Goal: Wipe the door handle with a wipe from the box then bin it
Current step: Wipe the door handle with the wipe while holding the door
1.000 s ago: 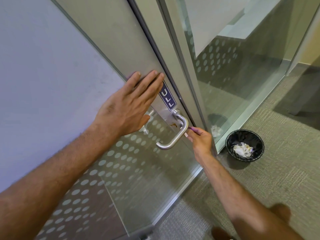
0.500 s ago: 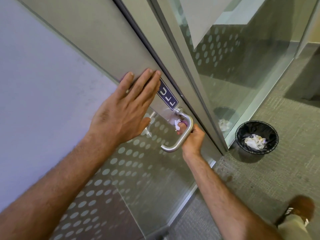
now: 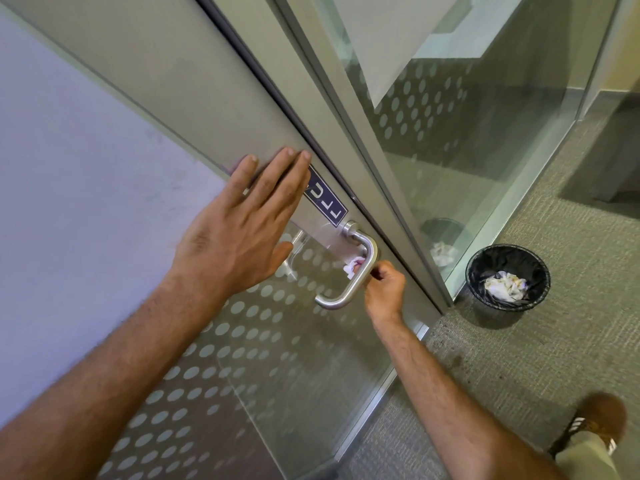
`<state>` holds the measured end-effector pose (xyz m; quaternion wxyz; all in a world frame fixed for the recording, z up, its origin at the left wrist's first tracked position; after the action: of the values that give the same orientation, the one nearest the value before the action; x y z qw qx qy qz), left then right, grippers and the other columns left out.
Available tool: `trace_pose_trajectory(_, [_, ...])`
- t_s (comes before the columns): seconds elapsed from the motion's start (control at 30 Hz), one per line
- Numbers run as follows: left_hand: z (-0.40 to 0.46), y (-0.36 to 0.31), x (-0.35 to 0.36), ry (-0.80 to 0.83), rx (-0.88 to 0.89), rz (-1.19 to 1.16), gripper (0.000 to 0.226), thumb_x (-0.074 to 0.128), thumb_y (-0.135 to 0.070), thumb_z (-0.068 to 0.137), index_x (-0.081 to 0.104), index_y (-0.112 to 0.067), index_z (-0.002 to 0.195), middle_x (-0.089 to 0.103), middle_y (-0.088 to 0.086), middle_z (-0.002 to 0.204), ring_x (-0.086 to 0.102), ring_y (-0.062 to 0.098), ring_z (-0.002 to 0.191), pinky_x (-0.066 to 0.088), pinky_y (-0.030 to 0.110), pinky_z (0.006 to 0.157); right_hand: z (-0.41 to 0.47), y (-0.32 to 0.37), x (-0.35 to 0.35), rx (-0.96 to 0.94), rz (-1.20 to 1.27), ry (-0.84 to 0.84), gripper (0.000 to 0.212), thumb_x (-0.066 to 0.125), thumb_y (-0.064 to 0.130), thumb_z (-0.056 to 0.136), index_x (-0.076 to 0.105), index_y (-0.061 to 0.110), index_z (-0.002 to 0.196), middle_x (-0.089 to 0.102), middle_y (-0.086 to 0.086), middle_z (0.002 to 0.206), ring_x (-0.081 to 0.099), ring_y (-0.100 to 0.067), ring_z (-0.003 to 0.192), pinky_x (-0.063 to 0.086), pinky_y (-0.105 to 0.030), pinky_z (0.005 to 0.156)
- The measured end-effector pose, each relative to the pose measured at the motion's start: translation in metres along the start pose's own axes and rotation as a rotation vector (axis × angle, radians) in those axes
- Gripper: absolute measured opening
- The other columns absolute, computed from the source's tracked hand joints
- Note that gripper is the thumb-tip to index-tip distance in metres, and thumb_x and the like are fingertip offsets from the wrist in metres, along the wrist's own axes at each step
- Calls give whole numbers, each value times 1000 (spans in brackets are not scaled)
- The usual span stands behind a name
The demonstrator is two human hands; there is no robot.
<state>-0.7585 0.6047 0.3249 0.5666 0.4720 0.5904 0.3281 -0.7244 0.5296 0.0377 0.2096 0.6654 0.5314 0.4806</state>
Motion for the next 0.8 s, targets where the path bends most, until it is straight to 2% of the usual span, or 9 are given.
trace_pose_trajectory(0.07, [0,1,1,6,1,5,99,14,-67,97,-7,2,166,-12,21,175,-3,34,164,3,51,132,0,8,6,-22,122,17,13,75,-9,76,74,3,82,68,-15,86,66,-15,72,56,-33,69])
trace_pose_trajectory(0.13, [1,0,2,7,3,2,99,14,-67,97,-6,2,166,-12,20,175,-2,33,164,3,51,132,1,18,18,-64,212,71,15,75,-9,76,73,-2,89,71,-15,86,69,-12,69,55,-23,66])
trace_pose_trajectory(0.23, [1,0,3,5,3,0,100,15,-67,97,-6,1,166,-11,20,175,-2,33,164,3,51,132,5,17,23,-85,193,127,23,71,-16,76,67,-15,98,69,-18,88,69,-11,69,56,-22,67])
trace_pose_trajectory(0.3, [0,-1,3,-1,2,-2,99,16,-67,97,-5,1,166,-11,20,175,-1,33,164,3,51,131,8,12,15,-80,94,151,20,70,-19,76,67,-13,94,67,-17,87,69,-6,69,56,-20,67])
trace_pose_trajectory(0.37, [0,0,2,-3,-5,-12,99,16,-66,97,-5,2,166,-10,20,175,0,33,164,3,51,131,13,7,-2,-26,12,107,10,70,-14,79,70,-9,88,66,-17,85,67,-14,68,58,-29,68])
trace_pose_trajectory(0.43, [0,0,2,-13,-8,-20,99,16,-65,97,-6,2,166,-10,20,175,-1,33,164,4,51,132,22,9,-19,88,173,73,12,63,-11,87,71,-2,87,69,-17,85,67,-24,73,58,-32,68])
trace_pose_trajectory(0.53, [1,1,2,-4,-12,-13,99,16,-65,97,-7,2,166,-10,20,175,-1,33,164,5,51,132,36,30,-13,194,473,220,12,61,-6,91,71,1,91,76,-15,90,73,-25,80,61,-32,72])
trace_pose_trajectory(0.6, [1,1,1,-5,-8,-15,99,17,-66,97,-6,2,166,-10,19,175,-1,33,164,5,51,132,36,41,-2,232,529,292,11,63,-2,90,70,-1,98,77,-13,94,74,-21,80,62,-30,76])
trace_pose_trajectory(0.8, [1,1,1,-8,-12,-4,98,15,-65,98,-7,2,166,-9,19,175,0,33,164,3,51,131,20,41,-1,319,668,336,19,58,-4,92,63,-10,110,76,-15,98,75,-24,80,61,-29,74])
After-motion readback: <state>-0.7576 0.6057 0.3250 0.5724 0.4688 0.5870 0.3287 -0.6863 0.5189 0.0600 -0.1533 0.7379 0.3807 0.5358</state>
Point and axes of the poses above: each hand's wrist, its own z-axis towards the middle knuckle, its own x-axis out of the palm, y = z × x, the point moved 4 cm from there along z, towards the middle knuckle
